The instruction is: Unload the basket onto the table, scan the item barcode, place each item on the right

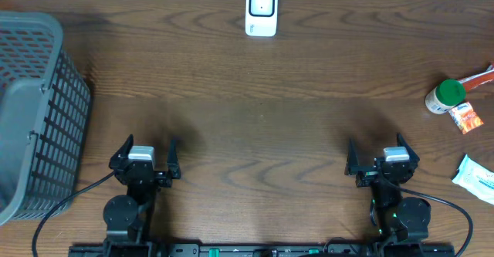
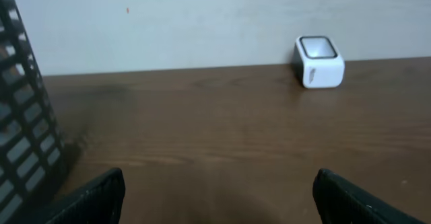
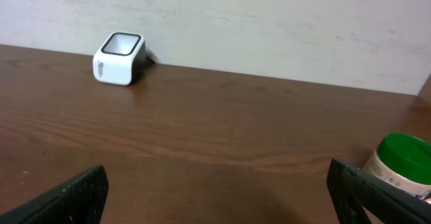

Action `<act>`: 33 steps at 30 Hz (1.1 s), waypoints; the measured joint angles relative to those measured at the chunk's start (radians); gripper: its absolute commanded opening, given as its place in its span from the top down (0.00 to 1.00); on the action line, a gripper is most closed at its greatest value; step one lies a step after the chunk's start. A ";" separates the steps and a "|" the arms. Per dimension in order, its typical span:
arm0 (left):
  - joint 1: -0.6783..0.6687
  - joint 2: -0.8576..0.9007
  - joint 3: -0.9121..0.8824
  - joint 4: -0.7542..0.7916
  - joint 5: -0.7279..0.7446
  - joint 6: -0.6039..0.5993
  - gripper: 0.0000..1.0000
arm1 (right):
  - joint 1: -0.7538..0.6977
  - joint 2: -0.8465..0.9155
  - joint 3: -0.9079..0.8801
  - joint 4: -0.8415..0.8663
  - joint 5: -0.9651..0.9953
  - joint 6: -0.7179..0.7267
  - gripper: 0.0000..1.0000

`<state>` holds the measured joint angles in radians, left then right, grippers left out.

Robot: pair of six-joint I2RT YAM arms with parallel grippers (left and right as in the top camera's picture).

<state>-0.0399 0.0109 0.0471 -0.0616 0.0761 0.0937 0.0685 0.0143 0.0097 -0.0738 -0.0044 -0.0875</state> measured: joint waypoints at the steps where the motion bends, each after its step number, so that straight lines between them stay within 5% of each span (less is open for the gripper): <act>1: 0.000 0.000 -0.010 0.003 -0.001 0.000 0.11 | 0.000 0.000 0.000 0.000 0.000 0.000 0.01; 33: 0.000 0.000 -0.015 0.010 -0.008 0.000 0.11 | 0.000 -0.002 0.000 0.000 0.000 0.000 0.01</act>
<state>-0.0399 0.0105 0.0322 -0.0513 0.0681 0.0933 0.0685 0.0128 0.0093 -0.0738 -0.0044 -0.0875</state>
